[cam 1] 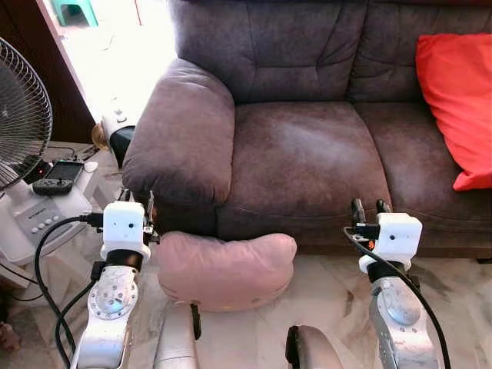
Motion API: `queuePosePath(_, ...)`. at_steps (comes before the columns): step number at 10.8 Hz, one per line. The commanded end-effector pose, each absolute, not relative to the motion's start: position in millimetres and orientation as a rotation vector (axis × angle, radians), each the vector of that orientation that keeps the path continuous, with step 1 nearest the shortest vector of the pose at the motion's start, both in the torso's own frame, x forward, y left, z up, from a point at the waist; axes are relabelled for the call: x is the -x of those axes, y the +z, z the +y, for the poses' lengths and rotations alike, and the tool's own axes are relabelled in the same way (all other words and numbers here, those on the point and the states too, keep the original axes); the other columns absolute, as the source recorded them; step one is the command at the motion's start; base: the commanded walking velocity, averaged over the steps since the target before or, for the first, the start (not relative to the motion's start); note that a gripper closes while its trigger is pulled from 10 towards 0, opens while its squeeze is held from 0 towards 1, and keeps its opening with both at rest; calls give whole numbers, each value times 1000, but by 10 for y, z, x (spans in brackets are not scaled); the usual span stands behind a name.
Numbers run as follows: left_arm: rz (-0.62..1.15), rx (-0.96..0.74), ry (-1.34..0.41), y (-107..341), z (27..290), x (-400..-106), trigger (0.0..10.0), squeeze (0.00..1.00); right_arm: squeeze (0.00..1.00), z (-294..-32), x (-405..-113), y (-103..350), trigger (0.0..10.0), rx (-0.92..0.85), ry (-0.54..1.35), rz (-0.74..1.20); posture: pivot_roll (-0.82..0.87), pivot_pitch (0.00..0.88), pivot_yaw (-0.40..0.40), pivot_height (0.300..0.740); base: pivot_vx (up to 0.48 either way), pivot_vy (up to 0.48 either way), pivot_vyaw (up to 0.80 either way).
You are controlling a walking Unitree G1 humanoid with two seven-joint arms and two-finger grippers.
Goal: Move the pillow to the sofa from floor
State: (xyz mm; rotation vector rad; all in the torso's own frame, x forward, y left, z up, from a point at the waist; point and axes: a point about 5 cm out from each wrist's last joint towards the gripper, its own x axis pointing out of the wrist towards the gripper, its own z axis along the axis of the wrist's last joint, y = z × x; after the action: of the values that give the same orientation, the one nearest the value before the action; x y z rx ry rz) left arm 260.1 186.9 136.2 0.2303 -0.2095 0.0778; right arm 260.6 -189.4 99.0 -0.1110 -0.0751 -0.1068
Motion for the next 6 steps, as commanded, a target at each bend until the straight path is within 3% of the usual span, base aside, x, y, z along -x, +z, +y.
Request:
queuePosePath(1, -212, -230, 81, 1384, 1873, -2604, 10000, 0, 0, -1878, -2617, 1027, 10000, 102, -98, -87, 56, 87, -20, 587, 0, 0, 0)
queuePosePath(6, -206, -231, 81, 1370, 1878, -2600, 10000, 0, 0, -1835, -2613, 1001, 10000, 104, -71, -70, 56, 84, -20, 545, 0, 0, 0)
